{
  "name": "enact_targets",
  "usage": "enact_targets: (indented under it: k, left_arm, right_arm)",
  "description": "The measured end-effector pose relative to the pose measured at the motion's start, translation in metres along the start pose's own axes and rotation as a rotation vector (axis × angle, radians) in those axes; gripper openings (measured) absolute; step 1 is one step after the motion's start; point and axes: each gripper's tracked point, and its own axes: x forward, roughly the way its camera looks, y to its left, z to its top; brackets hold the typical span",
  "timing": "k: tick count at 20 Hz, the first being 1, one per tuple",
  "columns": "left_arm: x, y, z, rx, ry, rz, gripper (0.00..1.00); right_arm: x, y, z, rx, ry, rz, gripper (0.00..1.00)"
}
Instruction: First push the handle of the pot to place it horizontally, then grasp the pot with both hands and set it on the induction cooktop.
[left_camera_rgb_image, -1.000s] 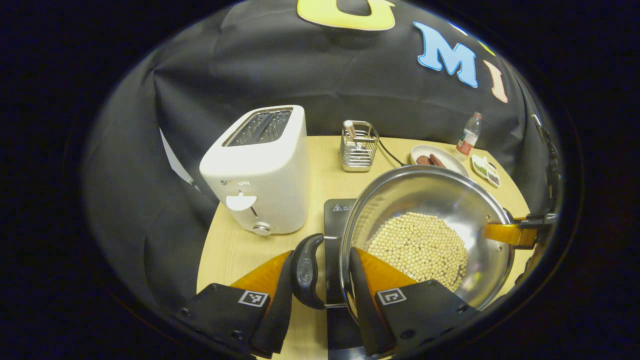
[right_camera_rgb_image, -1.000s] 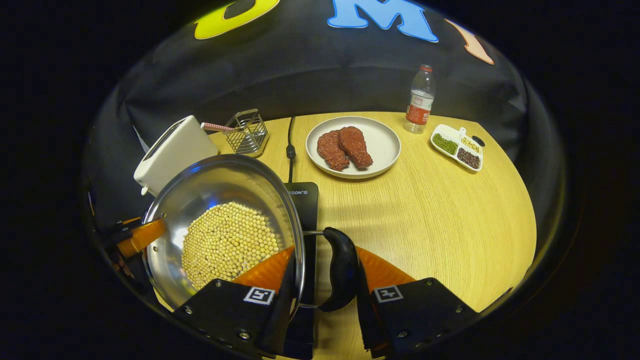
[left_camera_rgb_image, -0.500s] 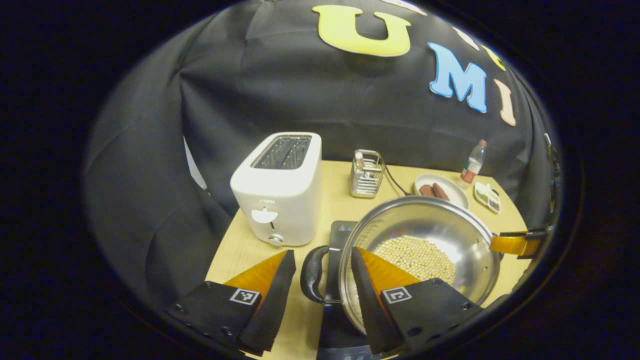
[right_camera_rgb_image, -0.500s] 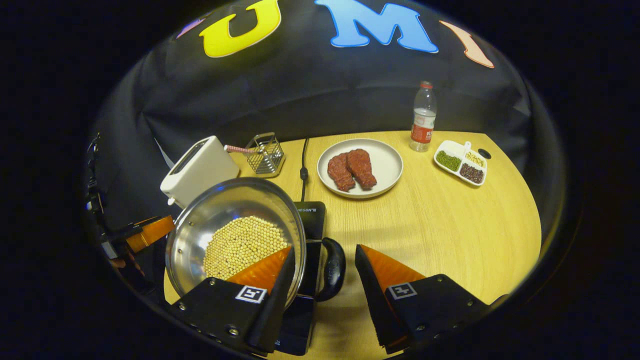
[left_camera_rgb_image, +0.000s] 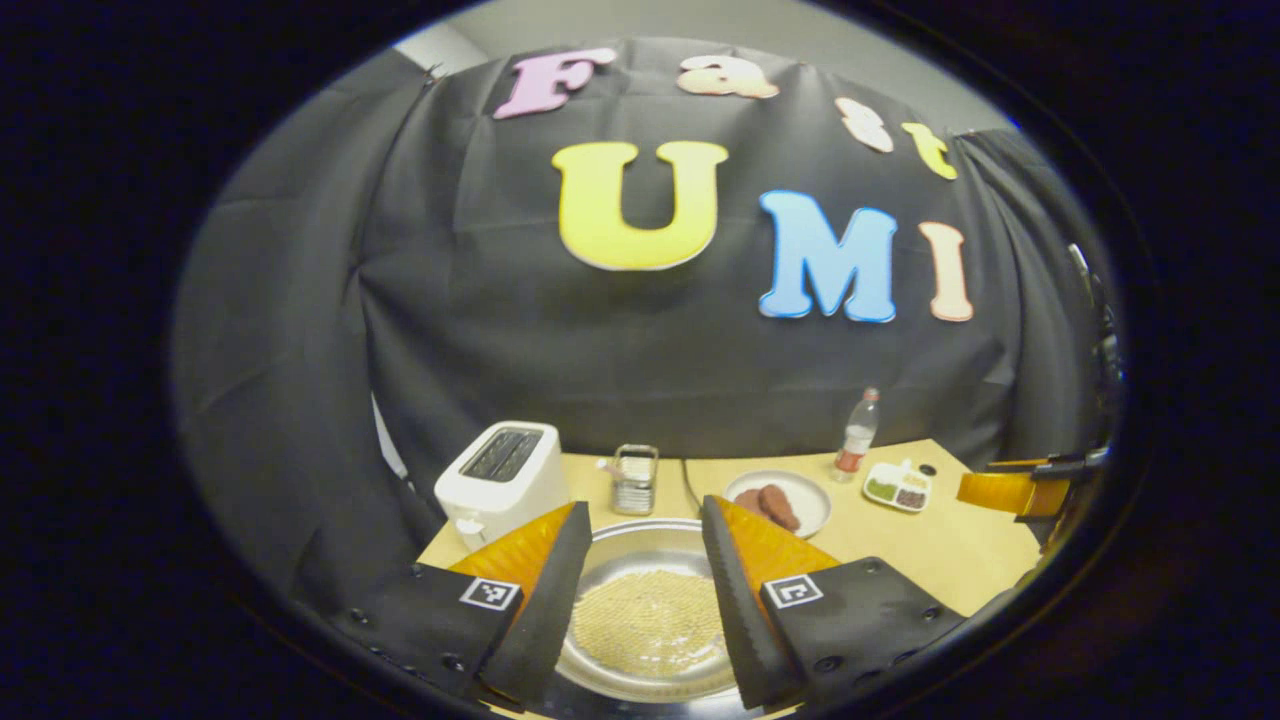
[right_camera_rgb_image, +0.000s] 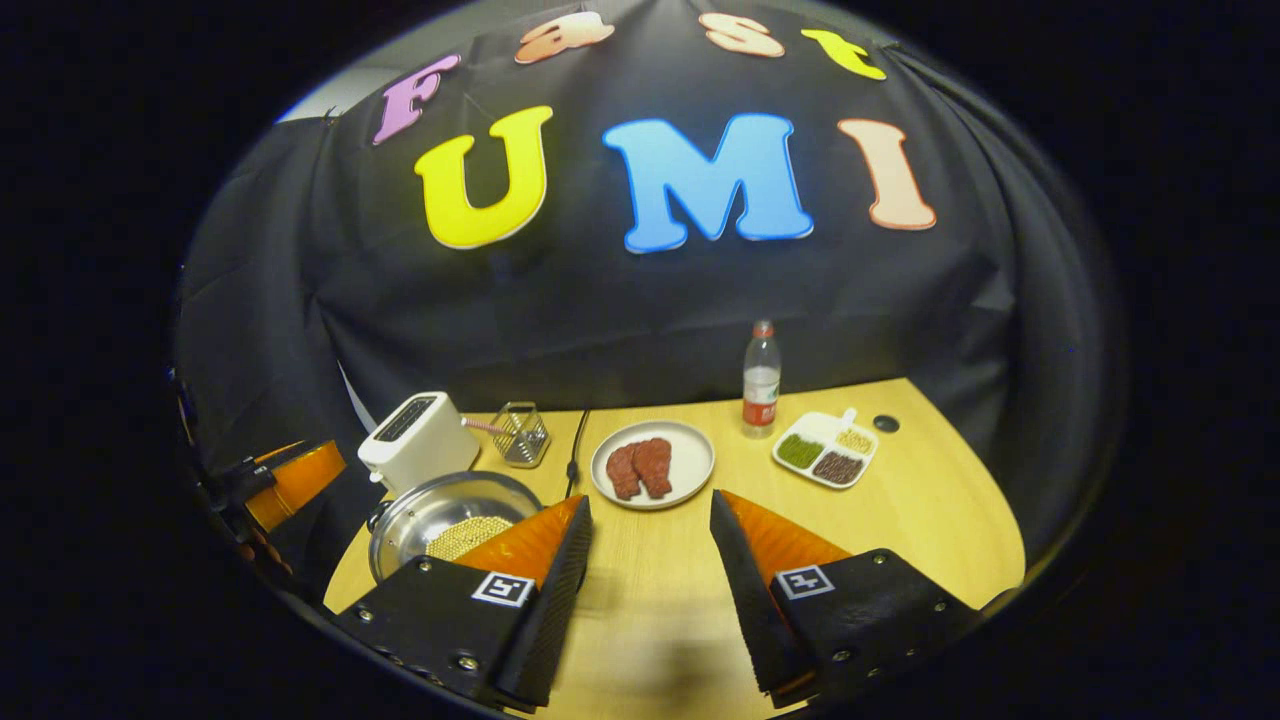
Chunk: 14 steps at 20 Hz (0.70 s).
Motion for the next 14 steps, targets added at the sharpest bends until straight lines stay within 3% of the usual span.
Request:
enact_targets:
  k: [3, 7, 10, 11, 13, 14]
  left_arm:
    - [-0.027, -0.064, 0.044, 0.008, -0.082, -0.040, 0.73]
    - [-0.056, -0.117, 0.086, 0.039, -0.197, -0.043, 0.73]
    - [-0.072, -0.147, 0.109, 0.003, -0.256, -0.051, 0.74]
    - [-0.078, -0.154, 0.114, -0.014, -0.277, -0.049, 0.85]
    - [-0.091, -0.161, 0.121, -0.028, -0.298, -0.039, 0.95]
    - [-0.095, -0.163, 0.121, -0.029, -0.295, -0.031, 1.00]
  right_arm:
    - [-0.037, -0.029, 0.046, -0.012, -0.114, -0.024, 0.73]
    - [-0.078, -0.070, 0.088, -0.029, -0.229, -0.070, 0.73]
    - [-0.099, -0.084, 0.106, -0.010, -0.267, -0.046, 0.73]
    - [-0.105, -0.087, 0.112, -0.022, -0.286, -0.025, 0.78]
    - [-0.117, -0.098, 0.117, -0.048, -0.309, -0.018, 0.99]
    - [-0.120, -0.101, 0.118, -0.053, -0.319, -0.013, 0.99]
